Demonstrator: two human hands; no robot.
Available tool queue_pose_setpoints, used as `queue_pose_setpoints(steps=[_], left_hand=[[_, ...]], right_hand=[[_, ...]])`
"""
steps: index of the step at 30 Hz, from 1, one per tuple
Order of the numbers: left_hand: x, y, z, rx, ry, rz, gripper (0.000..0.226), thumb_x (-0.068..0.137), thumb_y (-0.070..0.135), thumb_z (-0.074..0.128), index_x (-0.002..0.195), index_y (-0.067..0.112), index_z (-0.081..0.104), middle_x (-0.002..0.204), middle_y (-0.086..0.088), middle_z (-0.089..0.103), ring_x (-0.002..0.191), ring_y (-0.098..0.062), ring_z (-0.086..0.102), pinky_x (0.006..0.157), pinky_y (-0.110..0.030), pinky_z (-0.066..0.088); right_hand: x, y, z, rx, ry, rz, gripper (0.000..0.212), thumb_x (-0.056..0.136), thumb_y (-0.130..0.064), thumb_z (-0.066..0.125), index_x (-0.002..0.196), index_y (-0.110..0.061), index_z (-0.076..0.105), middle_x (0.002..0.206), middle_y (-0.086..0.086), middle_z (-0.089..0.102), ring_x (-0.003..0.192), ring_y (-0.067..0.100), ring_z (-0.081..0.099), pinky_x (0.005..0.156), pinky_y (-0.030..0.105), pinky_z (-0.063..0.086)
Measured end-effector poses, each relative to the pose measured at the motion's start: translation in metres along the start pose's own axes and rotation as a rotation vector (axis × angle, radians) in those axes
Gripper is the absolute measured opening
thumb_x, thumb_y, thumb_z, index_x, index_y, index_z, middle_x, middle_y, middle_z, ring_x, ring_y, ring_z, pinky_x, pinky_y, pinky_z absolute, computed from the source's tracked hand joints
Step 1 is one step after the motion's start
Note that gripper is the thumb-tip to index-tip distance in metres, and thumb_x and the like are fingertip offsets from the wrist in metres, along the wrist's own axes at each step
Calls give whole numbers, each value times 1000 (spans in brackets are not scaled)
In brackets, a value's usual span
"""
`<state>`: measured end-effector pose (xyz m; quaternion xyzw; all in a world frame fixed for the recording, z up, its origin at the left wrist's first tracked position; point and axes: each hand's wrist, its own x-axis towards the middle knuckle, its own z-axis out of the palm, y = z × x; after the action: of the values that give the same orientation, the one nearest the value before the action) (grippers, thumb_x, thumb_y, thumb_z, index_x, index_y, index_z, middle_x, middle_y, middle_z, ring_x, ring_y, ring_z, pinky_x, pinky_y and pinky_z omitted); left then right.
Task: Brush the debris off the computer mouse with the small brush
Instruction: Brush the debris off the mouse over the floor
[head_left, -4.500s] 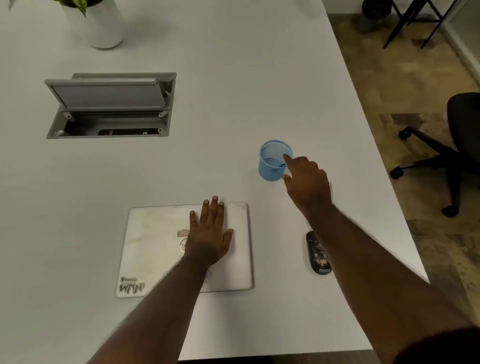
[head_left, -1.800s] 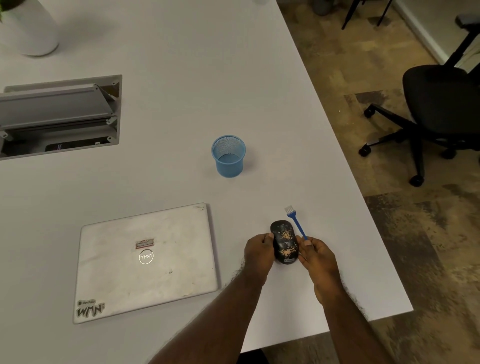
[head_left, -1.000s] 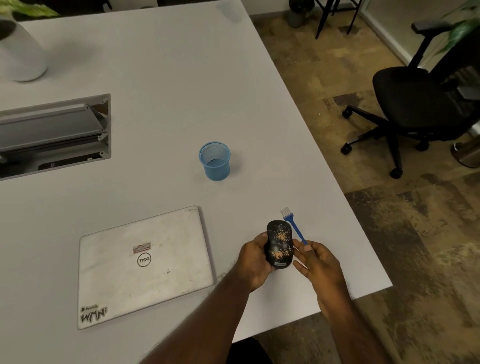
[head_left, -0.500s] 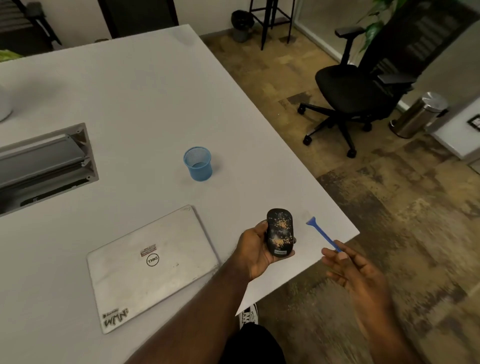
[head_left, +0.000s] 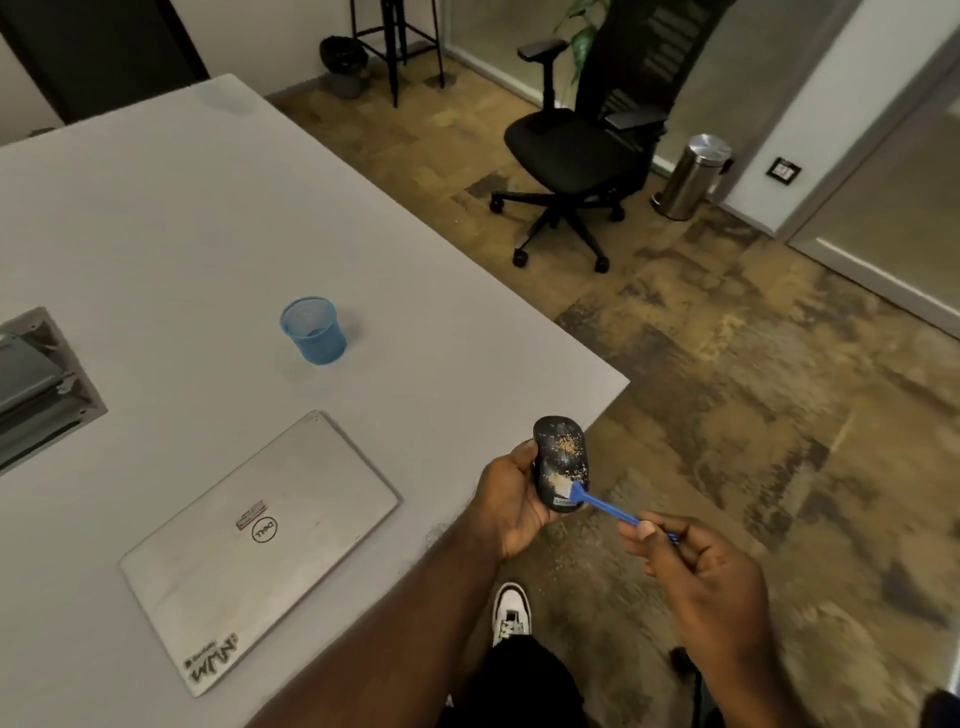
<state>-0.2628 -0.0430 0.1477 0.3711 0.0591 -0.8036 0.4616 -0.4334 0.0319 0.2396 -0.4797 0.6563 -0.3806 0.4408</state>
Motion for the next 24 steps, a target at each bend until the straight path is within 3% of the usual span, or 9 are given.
queue_pose_setpoints(steps=[2, 5, 7, 9, 13, 15, 18, 20, 24], left_hand=[[3, -12, 6, 15, 9, -12, 50, 99, 30, 35, 136, -2, 47, 138, -26, 51, 121, -39, 53, 95, -51, 49], [6, -24, 20, 37, 16, -10, 48, 101, 29, 32, 135, -1, 48, 136, -25, 54, 117, -37, 56, 94, -50, 49], [9, -28, 31, 43, 17, -14, 48, 101, 29, 32, 135, -1, 48, 136, -25, 54, 115, -37, 57, 93, -51, 50], [14, -32, 43, 50, 19, -17, 47, 101, 27, 32, 134, -1, 48, 135, -25, 54, 112, -36, 58, 90, -51, 50], [24, -40, 66, 47, 30, -19, 42, 101, 25, 32, 127, 0, 54, 127, -23, 59, 108, -37, 58, 89, -53, 47], [31, -43, 75, 44, 40, -14, 40, 100, 25, 33, 125, 2, 55, 123, -22, 61, 105, -37, 60, 86, -54, 49], [40, -47, 87, 12, 56, 3, 42, 100, 24, 34, 131, 2, 51, 124, -23, 60, 103, -37, 61, 80, -53, 53], [44, -50, 93, 5, 64, 26, 40, 100, 23, 33, 130, 2, 50, 120, -22, 62, 103, -35, 61, 83, -53, 52], [54, -57, 103, 14, 91, 44, 43, 101, 24, 34, 134, 1, 49, 124, -22, 60, 106, -35, 60, 88, -53, 48]], right_hand=[[-7, 0, -5, -41, 10, -39, 13, 87, -11, 66, 88, -23, 72, 74, -10, 77, 72, 13, 74, 64, 23, 57], [-9, 0, -15, -138, 29, -127, 17, 88, -14, 66, 91, -29, 73, 68, -4, 75, 46, 29, 62, 39, 33, 45], [-6, 3, -24, -190, 64, -150, 19, 87, -16, 67, 91, -33, 72, 63, 1, 74, 30, 10, 42, 33, 22, 32], [1, 3, -34, -243, 103, -152, 16, 87, -18, 67, 92, -31, 74, 58, 1, 71, 30, 4, 37, 34, 18, 27], [15, 11, -60, -309, 188, -113, 15, 85, -31, 63, 93, -31, 76, 61, -5, 72, 47, 12, 64, 39, 32, 48], [24, 14, -74, -323, 212, -91, 15, 84, -33, 62, 90, -36, 75, 60, -13, 71, 45, 11, 62, 39, 32, 48], [37, 15, -96, -351, 228, -91, 13, 85, -28, 64, 89, -34, 75, 64, -25, 69, 37, 5, 54, 34, 25, 43], [44, 13, -107, -304, 224, -102, 15, 86, -18, 68, 91, -30, 76, 72, -29, 70, 40, 0, 55, 36, 13, 38], [54, 10, -115, -241, 125, -183, 17, 85, -10, 69, 96, -21, 77, 65, -15, 73, 40, -6, 54, 40, 4, 33]])
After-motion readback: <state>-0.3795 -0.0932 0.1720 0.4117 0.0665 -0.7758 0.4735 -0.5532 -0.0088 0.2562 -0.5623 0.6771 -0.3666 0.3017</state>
